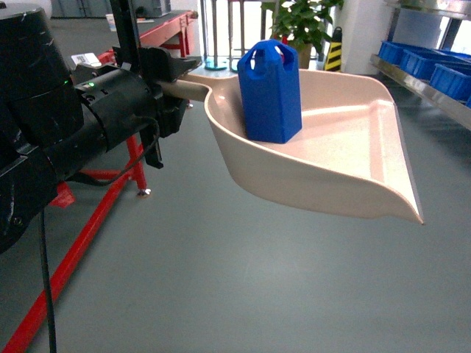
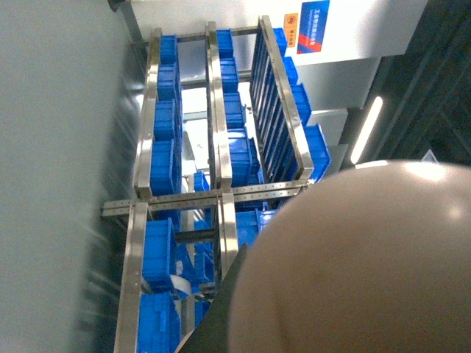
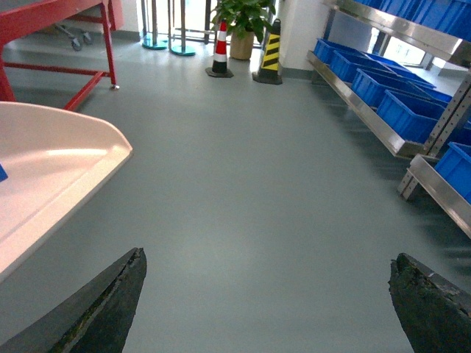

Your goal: Place part in tray to right shelf

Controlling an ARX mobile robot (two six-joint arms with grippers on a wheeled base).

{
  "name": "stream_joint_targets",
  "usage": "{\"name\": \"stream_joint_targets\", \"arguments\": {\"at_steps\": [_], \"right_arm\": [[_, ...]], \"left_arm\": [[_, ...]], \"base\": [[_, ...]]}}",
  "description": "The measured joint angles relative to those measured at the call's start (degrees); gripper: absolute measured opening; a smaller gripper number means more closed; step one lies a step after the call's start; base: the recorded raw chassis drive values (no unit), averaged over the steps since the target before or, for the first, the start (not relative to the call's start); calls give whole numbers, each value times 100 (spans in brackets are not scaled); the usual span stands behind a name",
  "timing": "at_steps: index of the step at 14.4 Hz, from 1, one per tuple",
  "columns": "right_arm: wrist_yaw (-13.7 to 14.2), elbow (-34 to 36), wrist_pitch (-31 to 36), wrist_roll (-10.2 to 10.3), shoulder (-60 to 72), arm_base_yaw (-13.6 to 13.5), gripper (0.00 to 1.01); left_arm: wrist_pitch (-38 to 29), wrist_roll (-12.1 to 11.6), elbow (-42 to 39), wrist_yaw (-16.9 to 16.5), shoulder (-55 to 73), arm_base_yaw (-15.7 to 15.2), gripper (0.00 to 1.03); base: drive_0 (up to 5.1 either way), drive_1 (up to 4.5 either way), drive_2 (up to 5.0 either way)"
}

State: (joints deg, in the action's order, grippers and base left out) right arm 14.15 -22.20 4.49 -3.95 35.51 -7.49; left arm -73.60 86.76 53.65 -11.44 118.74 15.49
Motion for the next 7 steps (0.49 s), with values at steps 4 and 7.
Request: {"name": "stream_joint_targets", "arguments": {"at_steps": [4,7], "right_arm": [[-2,-2,2,0,4,0,98],[-2,-2,-15,0,0,2,98]], "left_arm": [[33,-2,0,-11,0,0,12],[50,0,0,-15,0,2,12]], "base": [[1,401,-399],[7,407,-393]]}}
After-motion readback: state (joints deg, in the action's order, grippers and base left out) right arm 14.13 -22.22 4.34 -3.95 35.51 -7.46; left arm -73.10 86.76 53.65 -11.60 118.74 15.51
